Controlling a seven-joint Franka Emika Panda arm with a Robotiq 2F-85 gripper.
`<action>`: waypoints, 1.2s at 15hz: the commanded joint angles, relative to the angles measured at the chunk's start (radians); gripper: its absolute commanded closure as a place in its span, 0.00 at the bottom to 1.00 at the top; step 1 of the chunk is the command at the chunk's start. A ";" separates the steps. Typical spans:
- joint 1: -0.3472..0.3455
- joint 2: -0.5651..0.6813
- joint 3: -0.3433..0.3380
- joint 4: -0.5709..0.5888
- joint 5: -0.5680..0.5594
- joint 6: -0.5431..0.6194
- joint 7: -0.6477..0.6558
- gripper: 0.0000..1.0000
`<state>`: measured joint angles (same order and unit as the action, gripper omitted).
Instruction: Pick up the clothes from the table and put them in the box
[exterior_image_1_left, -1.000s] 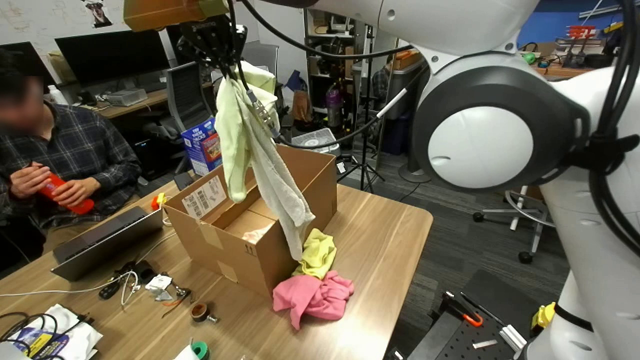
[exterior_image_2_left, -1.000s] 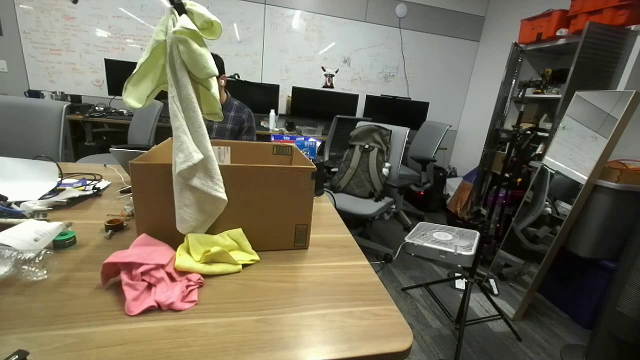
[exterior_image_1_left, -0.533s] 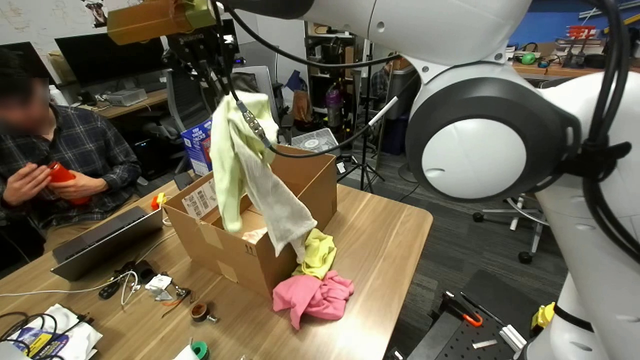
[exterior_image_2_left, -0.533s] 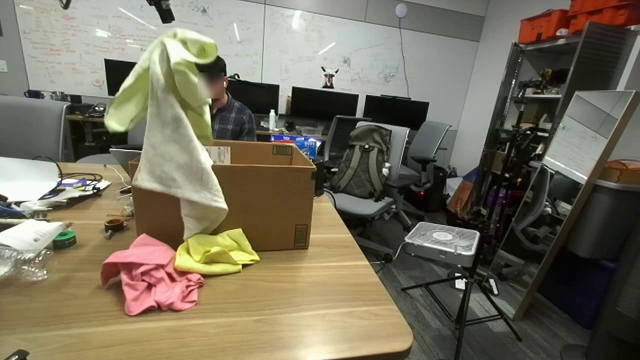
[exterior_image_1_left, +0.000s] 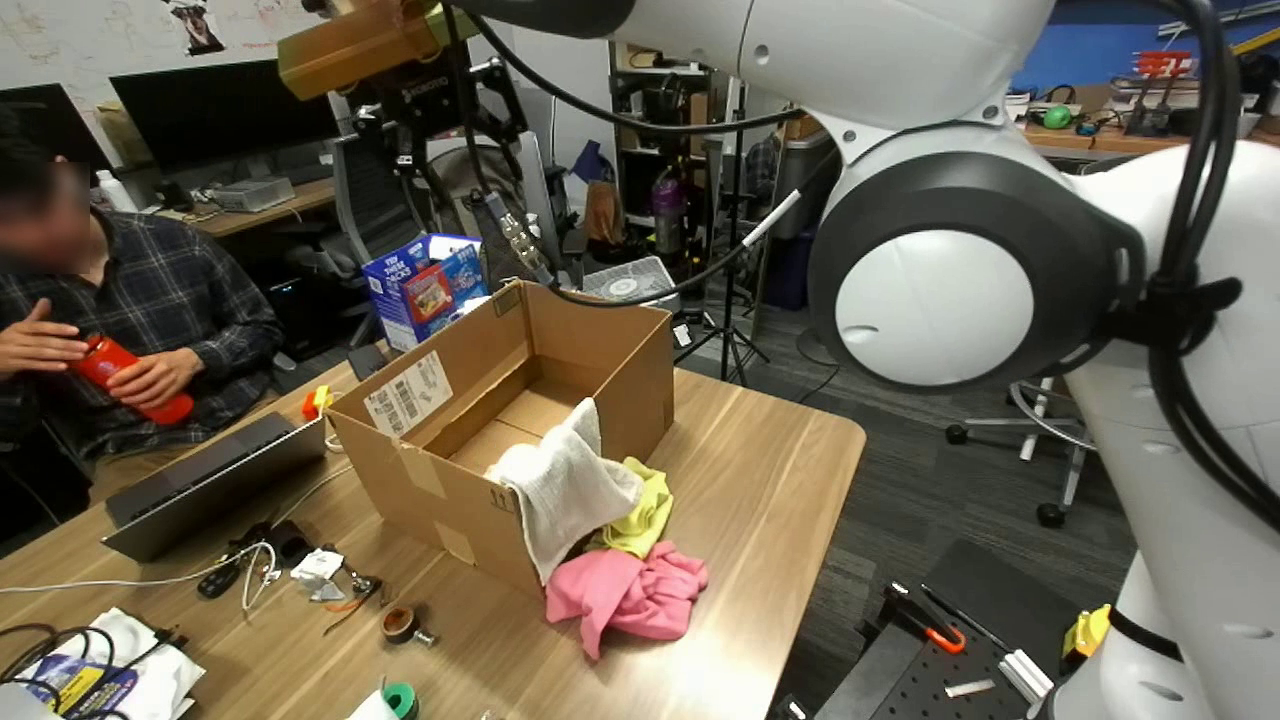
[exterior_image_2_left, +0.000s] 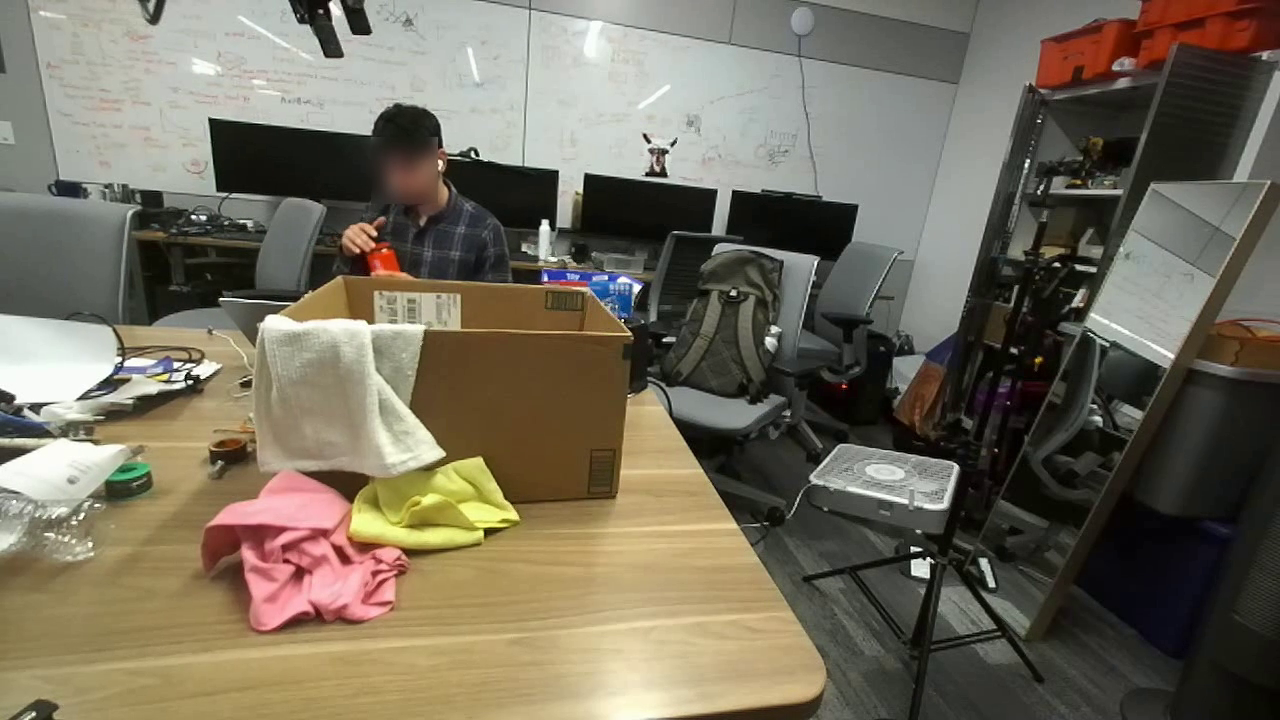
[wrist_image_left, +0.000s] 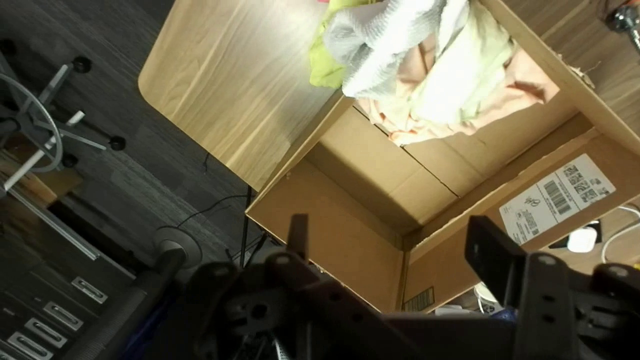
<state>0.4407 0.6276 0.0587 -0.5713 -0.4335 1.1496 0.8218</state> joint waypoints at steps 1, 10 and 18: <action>-0.069 -0.025 0.019 0.021 0.049 -0.014 -0.143 0.00; -0.281 -0.134 0.033 -0.047 0.178 0.060 -0.406 0.00; -0.429 -0.263 0.073 -0.272 0.299 0.227 -0.657 0.00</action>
<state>0.0667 0.4625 0.1075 -0.6833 -0.1898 1.2909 0.2498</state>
